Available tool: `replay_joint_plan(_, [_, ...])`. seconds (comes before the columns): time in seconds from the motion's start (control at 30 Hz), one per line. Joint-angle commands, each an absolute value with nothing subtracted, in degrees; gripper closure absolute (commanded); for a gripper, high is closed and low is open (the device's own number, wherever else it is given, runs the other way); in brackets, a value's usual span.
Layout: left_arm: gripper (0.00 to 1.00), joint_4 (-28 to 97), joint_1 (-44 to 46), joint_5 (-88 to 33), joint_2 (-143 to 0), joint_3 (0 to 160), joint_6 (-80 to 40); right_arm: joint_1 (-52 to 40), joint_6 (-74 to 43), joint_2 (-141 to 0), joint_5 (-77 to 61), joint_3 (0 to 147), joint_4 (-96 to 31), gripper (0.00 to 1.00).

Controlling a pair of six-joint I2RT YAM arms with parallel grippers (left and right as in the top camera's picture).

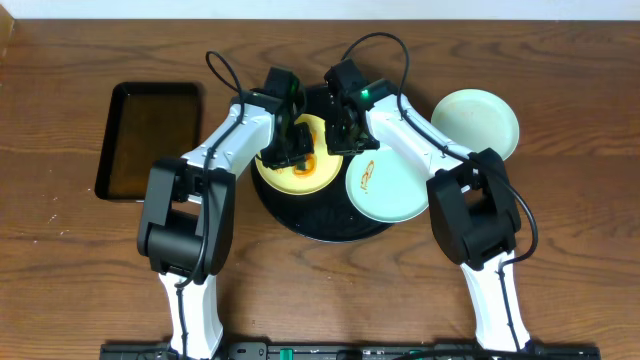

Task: Clean dirty plates on tray and stack at the side
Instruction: 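Scrub the yellow plate with the left gripper sponge while right holds it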

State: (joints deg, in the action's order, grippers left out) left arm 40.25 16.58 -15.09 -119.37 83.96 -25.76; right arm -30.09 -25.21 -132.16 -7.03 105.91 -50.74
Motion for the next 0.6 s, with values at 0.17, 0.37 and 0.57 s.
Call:
replay_joint_plan(0.17, [0.93, 43.66, 15.79, 5.17, -120.42, 83.83, -23.90, -29.54, -25.71, -132.99, -5.78, 106.48, -51.33, 0.99])
replay_joint_plan(0.37, [0.92, 44.38, 15.77, 11.03, -116.62, 84.36, -23.66, -29.10, -25.69, -132.99, -4.91, 106.48, -51.96, 0.99])
replay_joint_plan(0.57, [0.92, 44.66, 16.08, 6.26, -111.57, 84.36, -27.46, -28.93, -26.13, -132.99, -4.93, 106.48, -52.01, 0.99])
